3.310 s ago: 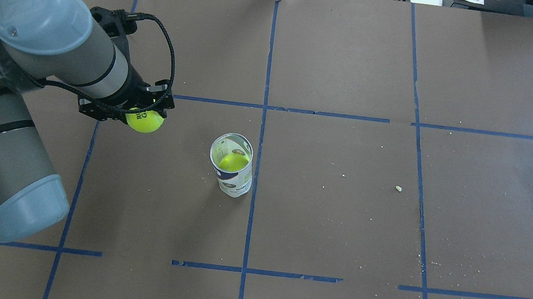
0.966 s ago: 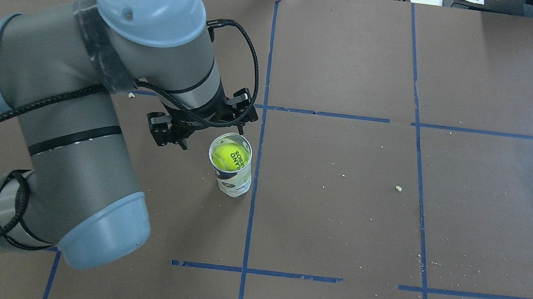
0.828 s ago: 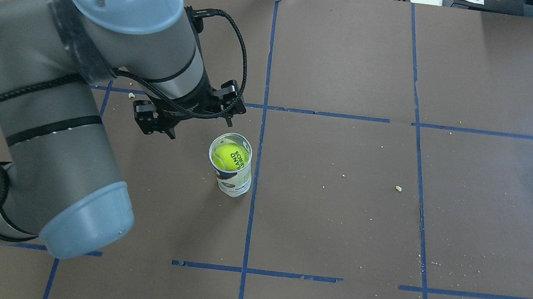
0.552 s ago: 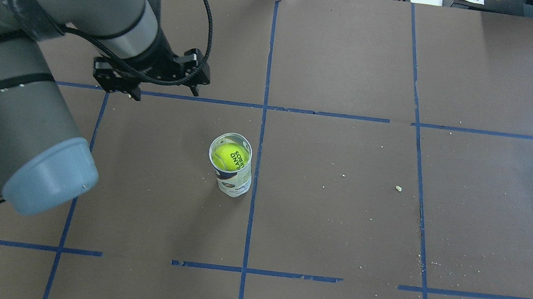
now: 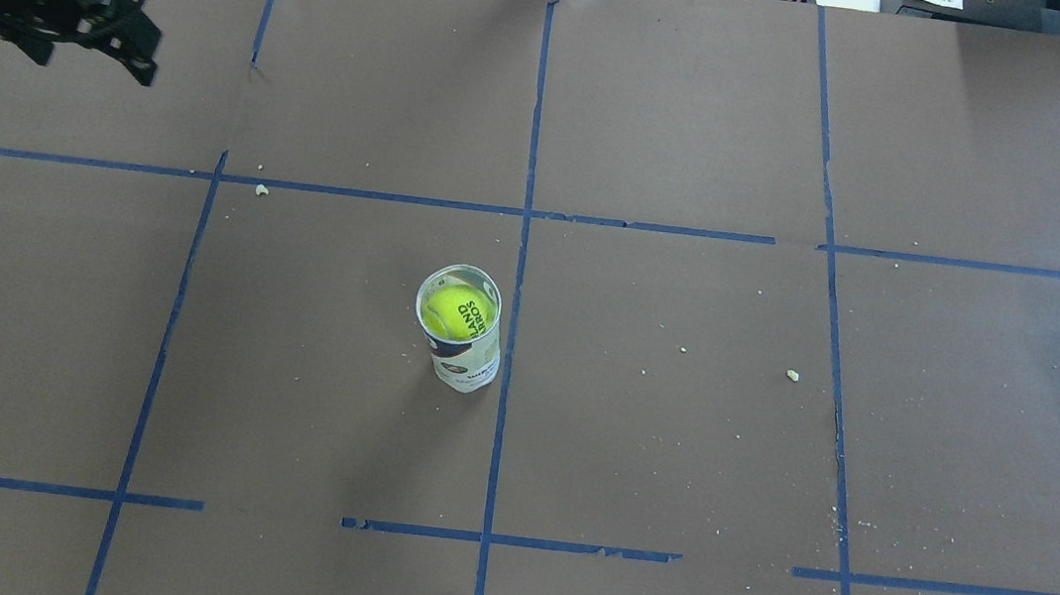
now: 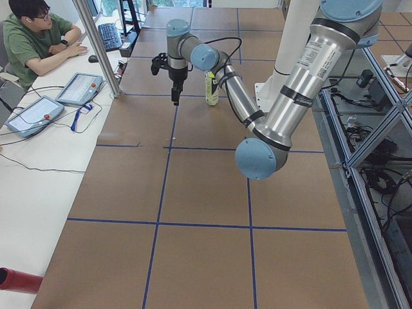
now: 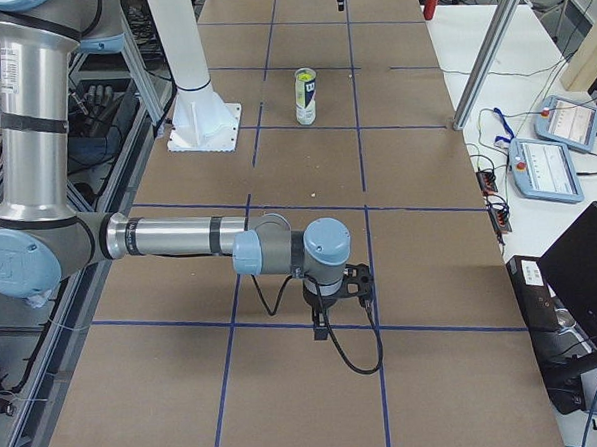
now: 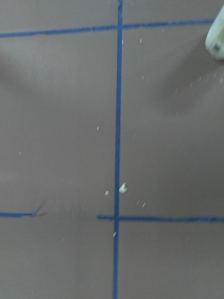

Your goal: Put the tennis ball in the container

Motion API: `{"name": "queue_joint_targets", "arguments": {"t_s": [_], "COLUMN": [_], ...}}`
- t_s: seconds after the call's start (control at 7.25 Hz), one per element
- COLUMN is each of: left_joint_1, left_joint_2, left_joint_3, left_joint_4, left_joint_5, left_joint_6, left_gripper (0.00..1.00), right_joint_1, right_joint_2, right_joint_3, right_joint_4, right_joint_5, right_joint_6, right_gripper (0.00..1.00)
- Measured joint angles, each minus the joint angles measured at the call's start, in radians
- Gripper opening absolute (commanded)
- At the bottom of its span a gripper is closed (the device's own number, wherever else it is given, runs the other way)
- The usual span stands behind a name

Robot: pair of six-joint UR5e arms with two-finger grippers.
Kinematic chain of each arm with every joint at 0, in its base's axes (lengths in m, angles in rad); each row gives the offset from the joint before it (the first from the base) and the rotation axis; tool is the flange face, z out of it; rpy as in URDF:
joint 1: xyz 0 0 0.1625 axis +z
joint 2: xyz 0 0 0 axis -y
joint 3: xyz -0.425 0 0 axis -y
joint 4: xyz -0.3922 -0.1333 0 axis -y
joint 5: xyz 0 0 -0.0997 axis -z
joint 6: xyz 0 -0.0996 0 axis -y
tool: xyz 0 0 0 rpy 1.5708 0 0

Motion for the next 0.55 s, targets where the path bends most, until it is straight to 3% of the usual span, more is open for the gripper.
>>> {"name": "queue_joint_targets", "arguments": {"t_s": [0.28, 0.55], "left_joint_1": [-0.153, -0.268], "left_joint_2": [0.13, 0.29], "left_joint_3": [0.129, 0.245], "left_joint_4": [-0.092, -0.282], "left_joint_5": [-0.054, -0.1], "left_joint_6": [0.307, 0.468], "left_gripper": [1.0, 1.0], "right_joint_1": [0.0, 0.0], "right_joint_2": [0.0, 0.0], "right_joint_3": [0.0, 0.0], "right_joint_4": [0.0, 0.0], "right_joint_5": [0.0, 0.0], "right_joint_6": [0.0, 0.0], "right_gripper": [1.0, 1.0]}}
